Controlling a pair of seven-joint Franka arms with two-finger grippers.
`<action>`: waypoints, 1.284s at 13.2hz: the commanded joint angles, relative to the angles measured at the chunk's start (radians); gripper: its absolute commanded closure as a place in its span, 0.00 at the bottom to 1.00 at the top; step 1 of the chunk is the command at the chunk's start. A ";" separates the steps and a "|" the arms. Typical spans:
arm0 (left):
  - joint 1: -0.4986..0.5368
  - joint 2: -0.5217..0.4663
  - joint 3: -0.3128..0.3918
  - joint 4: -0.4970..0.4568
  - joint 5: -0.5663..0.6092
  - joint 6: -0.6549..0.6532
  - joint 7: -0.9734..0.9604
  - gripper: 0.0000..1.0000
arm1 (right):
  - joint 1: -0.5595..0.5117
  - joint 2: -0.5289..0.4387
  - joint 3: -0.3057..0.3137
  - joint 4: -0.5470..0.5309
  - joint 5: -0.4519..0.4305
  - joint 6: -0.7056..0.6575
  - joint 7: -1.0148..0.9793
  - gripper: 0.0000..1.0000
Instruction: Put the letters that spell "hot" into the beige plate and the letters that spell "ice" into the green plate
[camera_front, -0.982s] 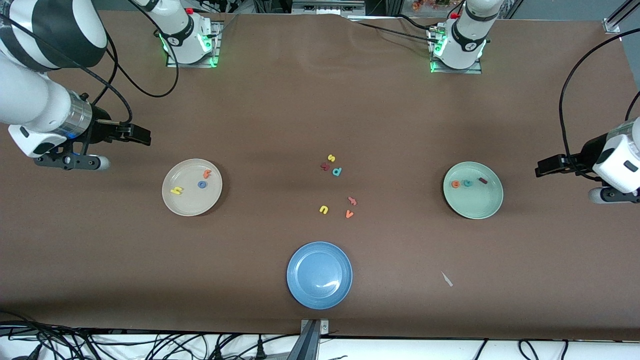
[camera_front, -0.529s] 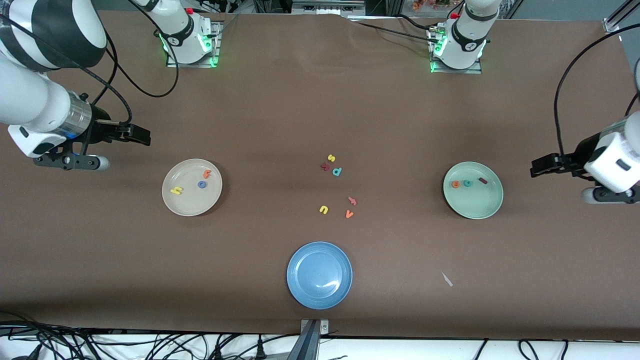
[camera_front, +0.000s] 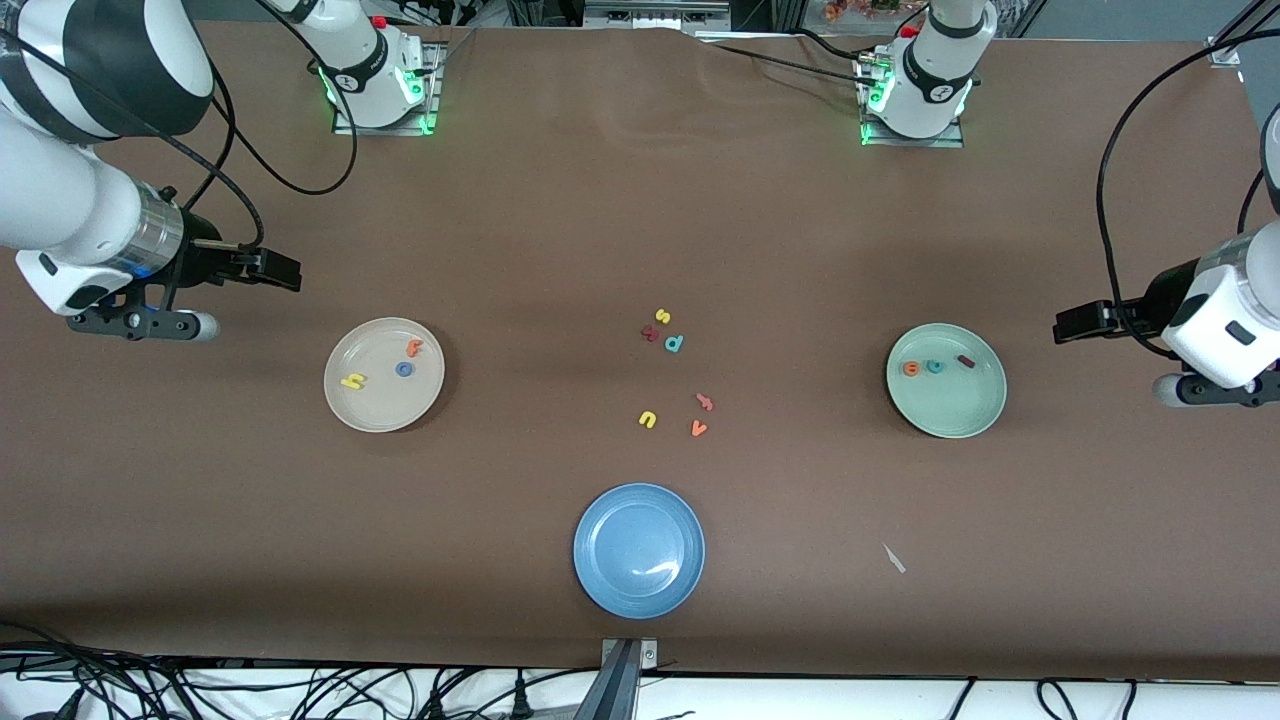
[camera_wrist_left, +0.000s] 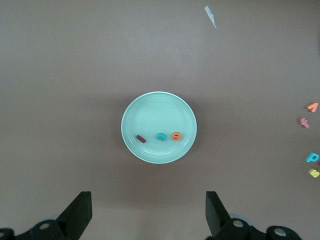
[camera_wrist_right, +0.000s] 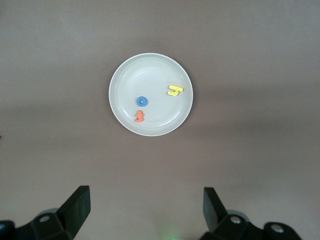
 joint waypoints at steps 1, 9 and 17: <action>-0.150 -0.067 0.203 -0.063 -0.091 0.001 0.066 0.00 | 0.003 -0.001 -0.003 0.006 -0.007 -0.009 0.002 0.00; -0.206 -0.141 0.269 -0.209 -0.094 0.123 0.071 0.00 | 0.003 -0.001 -0.003 0.006 -0.007 -0.009 0.002 0.00; -0.209 -0.135 0.266 -0.209 -0.094 0.126 0.071 0.00 | 0.003 -0.001 -0.003 0.006 -0.007 -0.008 0.002 0.00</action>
